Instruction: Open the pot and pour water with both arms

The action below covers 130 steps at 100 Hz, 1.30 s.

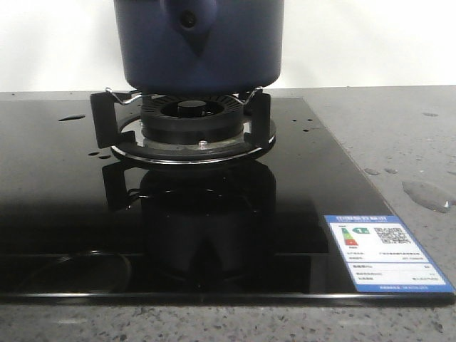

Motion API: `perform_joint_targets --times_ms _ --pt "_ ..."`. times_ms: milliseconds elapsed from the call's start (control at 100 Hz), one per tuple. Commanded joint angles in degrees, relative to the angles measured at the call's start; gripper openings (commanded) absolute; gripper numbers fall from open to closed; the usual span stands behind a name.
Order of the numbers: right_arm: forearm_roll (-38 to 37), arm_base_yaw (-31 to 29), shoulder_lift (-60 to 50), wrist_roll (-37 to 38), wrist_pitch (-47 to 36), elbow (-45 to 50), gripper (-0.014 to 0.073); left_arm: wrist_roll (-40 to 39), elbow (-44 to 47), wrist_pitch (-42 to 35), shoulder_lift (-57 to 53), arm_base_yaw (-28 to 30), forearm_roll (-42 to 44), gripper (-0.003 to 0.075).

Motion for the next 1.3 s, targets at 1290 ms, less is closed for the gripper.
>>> perform_joint_targets --times_ms 1290 --pt "0.42 -22.18 -7.55 9.80 62.58 -15.43 -0.0046 -0.45 -2.08 -0.49 -2.22 0.11 -4.15 0.0348"
